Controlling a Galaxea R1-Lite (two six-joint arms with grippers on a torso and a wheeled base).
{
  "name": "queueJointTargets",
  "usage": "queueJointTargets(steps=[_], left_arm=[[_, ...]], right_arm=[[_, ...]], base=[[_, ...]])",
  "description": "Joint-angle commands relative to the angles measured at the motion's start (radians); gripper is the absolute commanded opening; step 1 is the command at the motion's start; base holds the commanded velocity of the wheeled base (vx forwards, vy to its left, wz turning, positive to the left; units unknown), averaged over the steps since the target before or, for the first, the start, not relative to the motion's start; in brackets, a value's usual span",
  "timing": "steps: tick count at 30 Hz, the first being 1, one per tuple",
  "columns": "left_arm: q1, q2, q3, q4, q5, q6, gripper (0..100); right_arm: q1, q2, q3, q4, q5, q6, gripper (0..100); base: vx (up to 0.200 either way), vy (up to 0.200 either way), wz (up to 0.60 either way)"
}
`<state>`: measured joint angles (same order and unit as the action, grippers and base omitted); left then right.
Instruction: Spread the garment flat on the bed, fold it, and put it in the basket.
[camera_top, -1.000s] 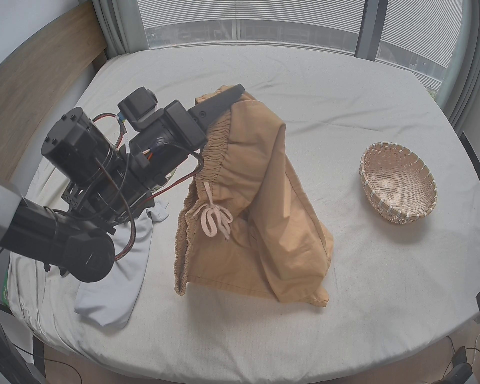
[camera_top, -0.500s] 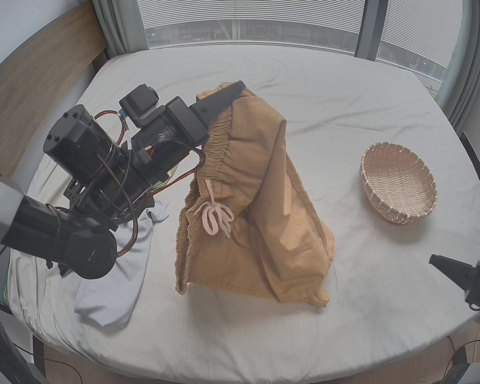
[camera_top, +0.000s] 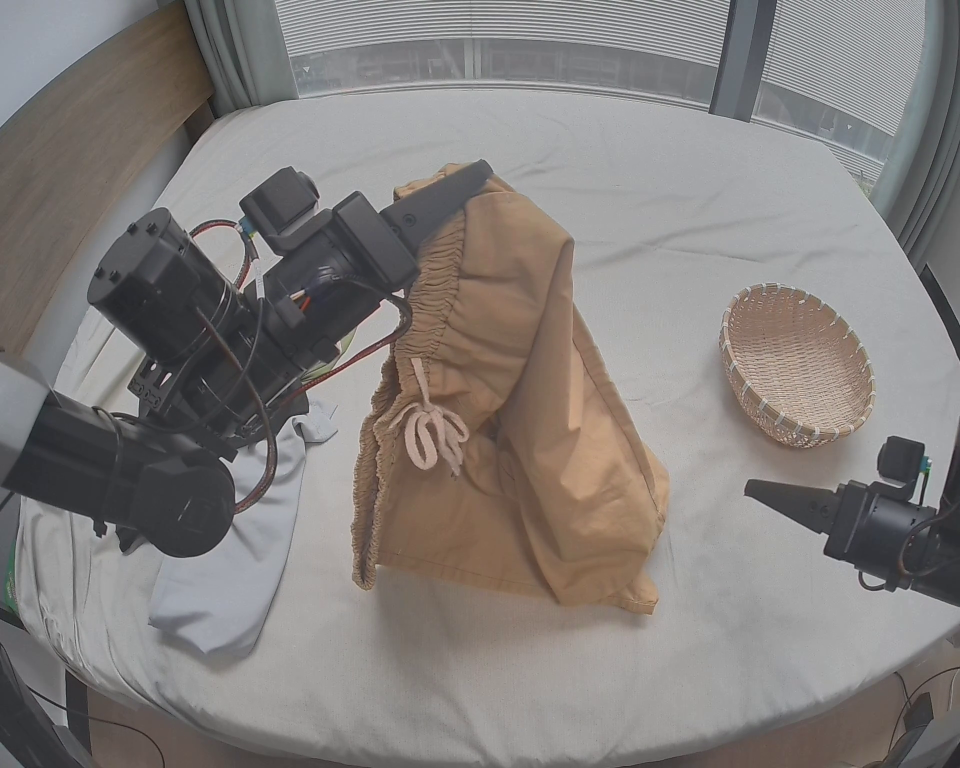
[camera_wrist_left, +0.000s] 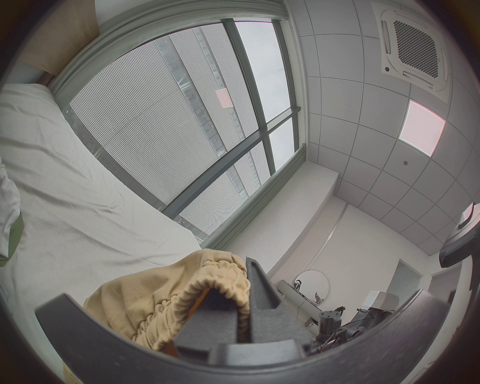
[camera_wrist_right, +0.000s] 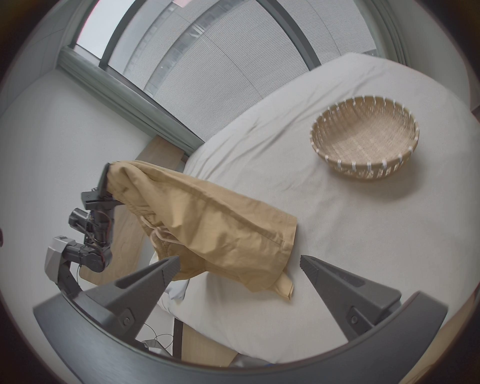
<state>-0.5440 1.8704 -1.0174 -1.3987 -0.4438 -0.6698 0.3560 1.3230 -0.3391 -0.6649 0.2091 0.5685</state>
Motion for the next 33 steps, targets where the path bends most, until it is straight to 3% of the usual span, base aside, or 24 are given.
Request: queueJointTargets(steps=[1,14,24,33], left_arm=[[0.001,0.003,0.002,-0.003,0.001,-0.001,0],[0.001,-0.001,0.007,-0.008,0.004,-0.001,0],[0.001,-0.002,0.007,-0.009,0.005,-0.001,0],[-0.001,-0.002,0.007,-0.009,0.005,-0.001,0]], right_arm=[[0.001,0.150,0.035,-0.048,0.019,0.013,100],[-0.006,0.398,0.123,-0.335,0.039,0.045,100],[-0.003,0.779,0.200,-0.880,0.036,0.137,100],[-0.002,0.828,0.147,-0.877,0.036,0.175,100]], base=[[0.000,0.000,0.00],[0.000,0.000,0.00],[0.000,0.000,0.00],[0.000,0.000,0.00]])
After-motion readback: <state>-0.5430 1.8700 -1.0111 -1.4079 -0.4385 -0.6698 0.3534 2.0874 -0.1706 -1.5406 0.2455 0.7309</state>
